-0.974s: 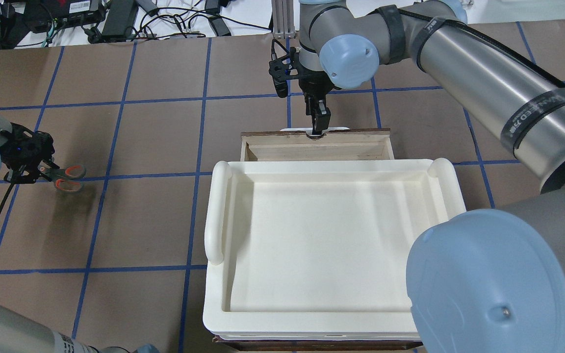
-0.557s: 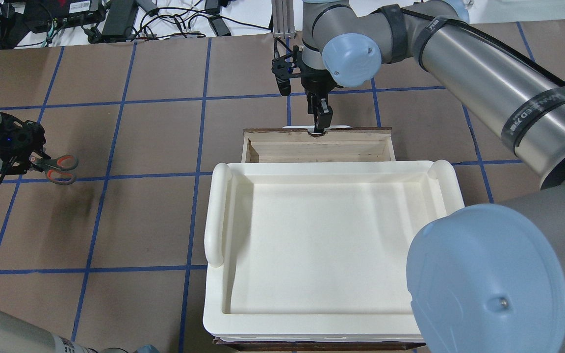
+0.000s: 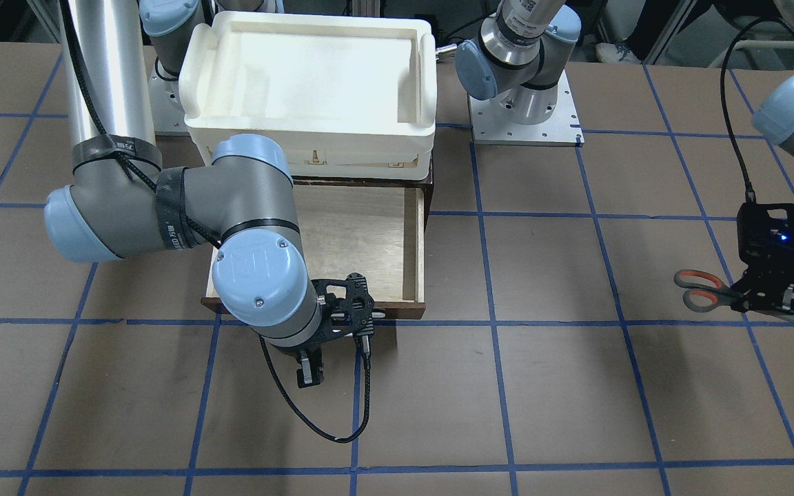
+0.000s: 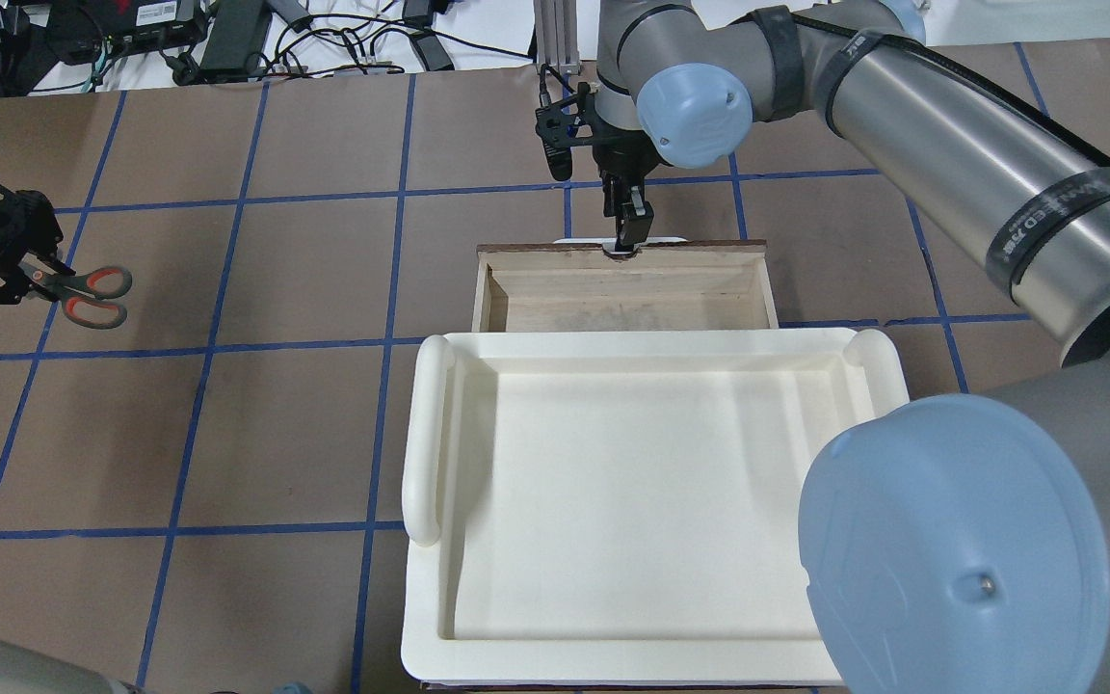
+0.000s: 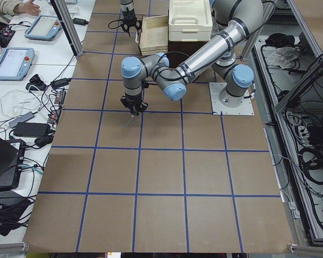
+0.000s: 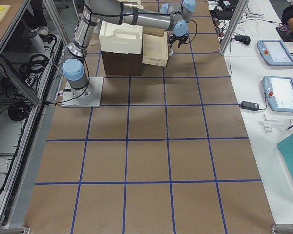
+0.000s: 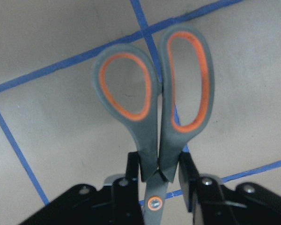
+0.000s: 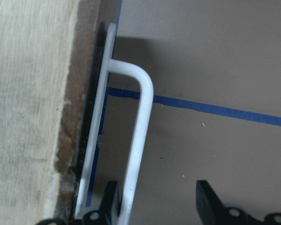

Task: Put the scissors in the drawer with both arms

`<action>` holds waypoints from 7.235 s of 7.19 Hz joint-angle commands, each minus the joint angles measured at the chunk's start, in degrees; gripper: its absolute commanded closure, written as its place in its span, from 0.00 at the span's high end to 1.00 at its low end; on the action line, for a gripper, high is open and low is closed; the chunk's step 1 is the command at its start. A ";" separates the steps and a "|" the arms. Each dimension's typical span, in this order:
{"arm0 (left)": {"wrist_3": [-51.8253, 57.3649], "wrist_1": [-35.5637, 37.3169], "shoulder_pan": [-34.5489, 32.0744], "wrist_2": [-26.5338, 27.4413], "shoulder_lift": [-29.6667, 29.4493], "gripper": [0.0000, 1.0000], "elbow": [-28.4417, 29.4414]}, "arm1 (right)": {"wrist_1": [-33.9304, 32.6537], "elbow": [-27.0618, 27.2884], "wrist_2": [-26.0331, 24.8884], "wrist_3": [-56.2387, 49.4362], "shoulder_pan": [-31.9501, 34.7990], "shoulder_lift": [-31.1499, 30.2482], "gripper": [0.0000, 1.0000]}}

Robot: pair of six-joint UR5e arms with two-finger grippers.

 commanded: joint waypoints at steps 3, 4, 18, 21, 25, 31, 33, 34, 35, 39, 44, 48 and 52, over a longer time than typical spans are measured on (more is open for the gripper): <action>-11.95 -8.67 -9.01 -1.71 6.20 0.00 1.90 | 0.47 0.30 -1.03 12.24 0.08 -3.89 1.00; -16.53 -10.87 -11.73 -1.71 6.82 0.00 2.86 | 0.56 0.31 -1.72 12.90 0.08 -5.65 1.00; -72.71 -14.51 -47.87 -4.87 1.39 0.00 8.15 | 19.27 8.21 -0.61 99.18 -5.89 -30.02 1.00; -75.99 -10.81 -50.60 -7.95 -1.35 0.00 7.54 | 19.63 8.74 -0.94 99.39 -6.25 -30.89 1.00; -80.65 -10.01 -57.26 -7.69 -4.25 0.00 7.62 | 20.07 8.83 -3.57 100.62 -6.07 -30.98 1.00; -80.74 -8.69 -59.30 -7.60 -7.32 0.20 6.74 | 19.63 9.18 -5.34 100.44 -6.07 -30.98 1.00; -80.65 -8.61 -59.48 -7.77 -7.24 0.41 6.48 | 16.93 9.18 -4.72 99.83 -6.07 -30.63 1.00; -80.56 -8.34 -59.48 -7.95 -7.24 0.63 6.30 | 15.43 9.18 -4.63 99.57 -6.07 -30.54 1.00; -80.47 -6.95 -59.57 -7.95 -7.15 0.75 6.04 | 15.41 9.18 -4.63 99.56 -6.07 -30.54 1.00; -80.74 -5.17 -54.59 -8.30 -2.59 0.87 6.48 | 14.27 10.50 -4.81 99.48 -6.07 -30.81 1.00; -89.58 -9.64 -37.91 -8.12 5.84 0.91 6.83 | 14.27 10.50 -4.46 99.56 -6.07 -30.54 1.00; -114.52 -18.68 -28.30 -7.25 11.12 1.00 6.92 | 14.00 10.50 -4.46 99.48 -6.07 -30.46 1.00; -132.82 -20.20 -28.37 -0.48 15.95 1.00 6.48 | 14.00 10.59 -4.37 99.65 -6.07 -30.37 1.00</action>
